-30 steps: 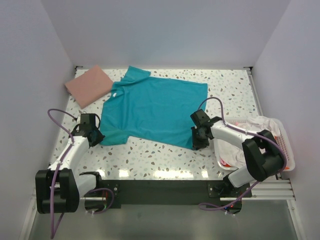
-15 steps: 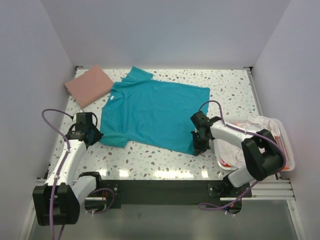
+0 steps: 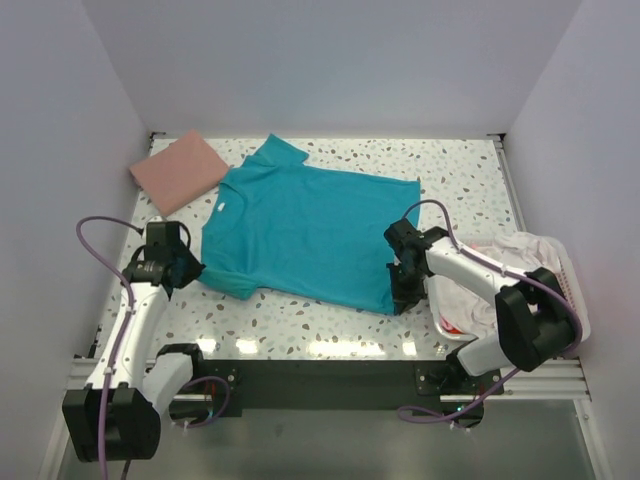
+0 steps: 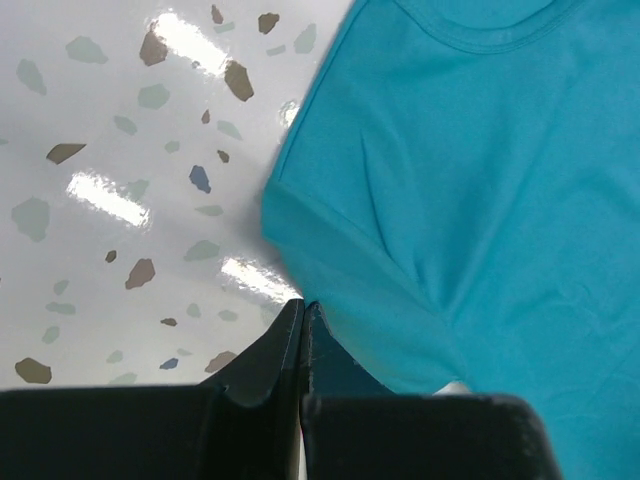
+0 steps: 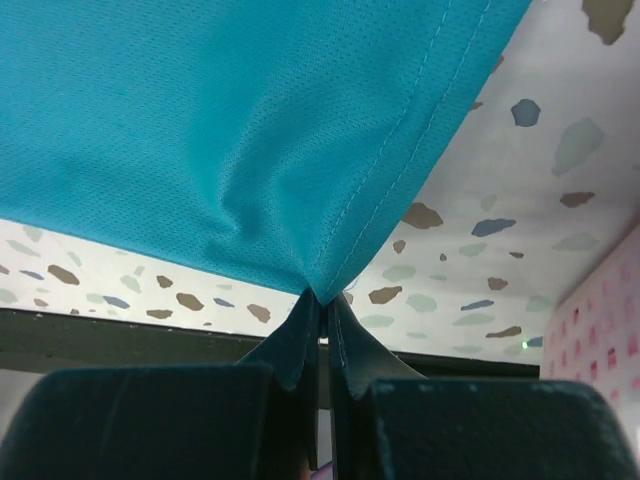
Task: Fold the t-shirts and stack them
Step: Fold the tshirt
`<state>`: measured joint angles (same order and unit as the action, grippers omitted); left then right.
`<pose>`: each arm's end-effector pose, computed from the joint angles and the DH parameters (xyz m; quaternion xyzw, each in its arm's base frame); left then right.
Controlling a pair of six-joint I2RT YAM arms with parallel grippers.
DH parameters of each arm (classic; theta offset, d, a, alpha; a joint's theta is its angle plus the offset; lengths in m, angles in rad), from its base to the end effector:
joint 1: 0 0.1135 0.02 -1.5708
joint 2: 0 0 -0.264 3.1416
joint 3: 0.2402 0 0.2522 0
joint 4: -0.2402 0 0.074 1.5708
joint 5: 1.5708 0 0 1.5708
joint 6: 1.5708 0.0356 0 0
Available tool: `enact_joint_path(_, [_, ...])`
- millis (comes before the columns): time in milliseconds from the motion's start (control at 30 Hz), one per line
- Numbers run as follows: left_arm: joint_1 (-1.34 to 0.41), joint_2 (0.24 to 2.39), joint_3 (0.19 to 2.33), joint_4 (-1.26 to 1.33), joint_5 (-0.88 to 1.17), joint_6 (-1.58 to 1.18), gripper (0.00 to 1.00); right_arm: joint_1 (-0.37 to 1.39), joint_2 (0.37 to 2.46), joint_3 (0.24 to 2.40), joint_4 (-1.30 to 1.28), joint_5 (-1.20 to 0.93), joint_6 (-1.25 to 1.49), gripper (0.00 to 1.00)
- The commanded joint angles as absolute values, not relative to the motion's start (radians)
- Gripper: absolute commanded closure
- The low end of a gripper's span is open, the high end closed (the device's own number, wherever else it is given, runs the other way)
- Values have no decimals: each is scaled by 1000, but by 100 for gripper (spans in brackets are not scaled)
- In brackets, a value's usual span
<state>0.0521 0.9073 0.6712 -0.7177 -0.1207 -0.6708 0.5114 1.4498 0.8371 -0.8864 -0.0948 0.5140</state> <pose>0.1724 0.0133 0.2333 -0.3534 0.8831 -0.0375 0.3062 0.1997 0.1159 0.1746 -0.0004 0.9982 0.0588 0.0080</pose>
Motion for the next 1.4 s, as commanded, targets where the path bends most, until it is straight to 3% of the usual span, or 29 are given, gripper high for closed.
enact_joint_path(0, [58, 952, 741, -657, -86, -655, 100, 514, 1430, 926, -1003, -54, 523, 100])
enact_joint_path(567, [8, 1383, 1064, -436, 26, -512, 100, 374, 1588, 1196, -1055, -8, 474, 100])
enact_joint_path(1033, [-58, 1719, 1426, -440, 54, -420, 100, 321, 1815, 1436, -1063, -3, 425, 100])
enact_joint_path(1367, [-66, 1855, 1594, -471, 57, -391, 100, 293, 1867, 1526, -1089, 31, 437, 100])
